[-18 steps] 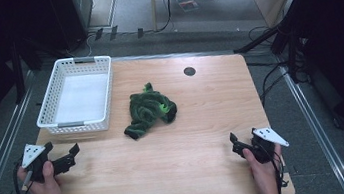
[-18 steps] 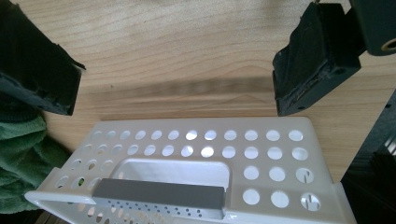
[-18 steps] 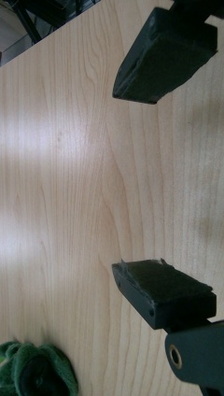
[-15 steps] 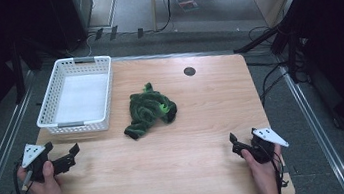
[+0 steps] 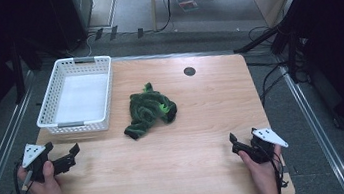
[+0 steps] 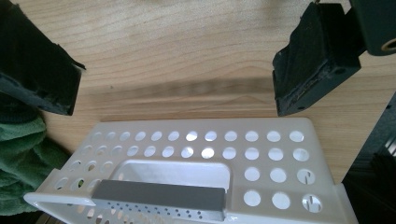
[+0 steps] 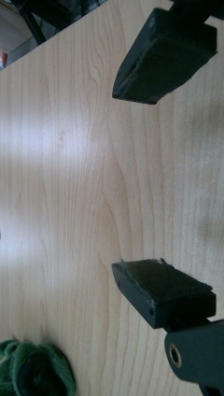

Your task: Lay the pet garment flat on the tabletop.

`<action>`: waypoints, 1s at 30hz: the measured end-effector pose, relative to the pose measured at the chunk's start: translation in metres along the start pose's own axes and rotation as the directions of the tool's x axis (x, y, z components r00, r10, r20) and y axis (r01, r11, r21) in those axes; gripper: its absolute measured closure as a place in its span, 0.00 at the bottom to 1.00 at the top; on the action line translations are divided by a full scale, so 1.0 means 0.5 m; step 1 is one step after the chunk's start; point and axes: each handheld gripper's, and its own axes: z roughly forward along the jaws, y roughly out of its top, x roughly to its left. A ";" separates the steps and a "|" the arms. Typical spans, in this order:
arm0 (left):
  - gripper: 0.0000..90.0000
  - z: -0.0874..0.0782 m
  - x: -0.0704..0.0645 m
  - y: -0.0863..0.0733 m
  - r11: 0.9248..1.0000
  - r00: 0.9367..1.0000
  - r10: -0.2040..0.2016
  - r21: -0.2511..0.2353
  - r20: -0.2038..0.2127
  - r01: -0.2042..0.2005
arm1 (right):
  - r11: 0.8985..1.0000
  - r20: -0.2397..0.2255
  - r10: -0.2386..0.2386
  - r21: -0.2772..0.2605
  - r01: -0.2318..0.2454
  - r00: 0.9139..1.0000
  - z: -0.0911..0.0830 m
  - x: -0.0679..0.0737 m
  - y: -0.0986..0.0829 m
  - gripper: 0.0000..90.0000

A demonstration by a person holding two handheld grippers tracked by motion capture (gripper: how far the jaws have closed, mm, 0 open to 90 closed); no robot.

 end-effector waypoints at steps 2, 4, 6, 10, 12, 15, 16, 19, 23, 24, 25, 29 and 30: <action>0.02 0.000 -0.001 0.000 1.000 1.000 0.000 0.000 -0.001 0.000 | 1.000 0.011 -0.017 -0.001 0.017 1.000 0.001 0.005 0.001 0.17; 0.02 0.000 0.000 0.000 1.000 1.000 0.006 0.003 -0.001 -0.006 | 1.000 -0.016 -0.002 -0.002 0.002 1.000 0.002 0.013 0.006 0.17; 0.02 -0.001 -0.001 0.000 1.000 1.000 0.011 0.001 -0.001 -0.011 | 1.000 -0.032 -0.014 -0.006 0.014 0.999 0.006 0.030 0.014 0.17; 0.02 -0.002 -0.001 -0.001 1.000 1.000 0.013 -0.001 0.000 -0.013 | 0.998 -0.065 -0.057 -0.017 0.056 0.996 0.014 0.067 0.031 0.17; 0.02 -0.002 -0.002 -0.001 1.000 1.000 0.014 -0.006 0.000 -0.014 | 0.996 -0.107 -0.090 -0.035 0.086 0.990 0.024 0.111 0.055 0.17; 0.02 -0.002 -0.003 -0.001 1.000 1.000 0.015 -0.003 0.001 -0.015 | 0.991 -0.148 -0.134 -0.038 0.130 0.980 0.041 0.159 0.080 0.16; 0.02 -0.002 -0.003 -0.001 1.000 1.000 0.015 -0.003 0.001 -0.015 | 0.991 -0.148 -0.134 -0.038 0.130 0.980 0.041 0.159 0.080 0.16; 0.02 -0.002 -0.003 -0.001 1.000 1.000 0.013 -0.004 0.001 -0.013 | 0.987 -0.212 -0.159 -0.031 0.156 0.964 0.065 0.222 0.110 0.07; 0.02 -0.001 -0.003 -0.001 1.000 1.000 0.016 0.000 0.001 -0.016 | 0.987 -0.265 -0.156 -0.021 0.156 0.951 0.088 0.269 0.128 0.00; 0.02 -0.002 -0.003 -0.001 1.000 1.000 0.019 0.003 0.000 -0.019 | 0.986 -0.290 -0.162 -0.014 0.164 0.943 0.105 0.300 0.139 0.00; 0.02 -0.002 -0.003 -0.001 1.000 1.000 0.019 0.003 0.000 -0.019 | 0.986 -0.300 -0.160 -0.012 0.164 0.940 0.114 0.314 0.144 0.00; 0.02 -0.001 -0.003 -0.001 1.000 1.000 0.020 0.003 0.000 -0.020 | 0.987 -0.328 -0.147 0.015 0.161 0.933 0.147 0.350 0.158 0.00; 0.02 -0.001 -0.003 -0.001 1.000 1.000 0.019 0.003 0.001 -0.019 | 0.986 -0.330 -0.149 0.025 0.167 0.932 0.160 0.361 0.162 0.00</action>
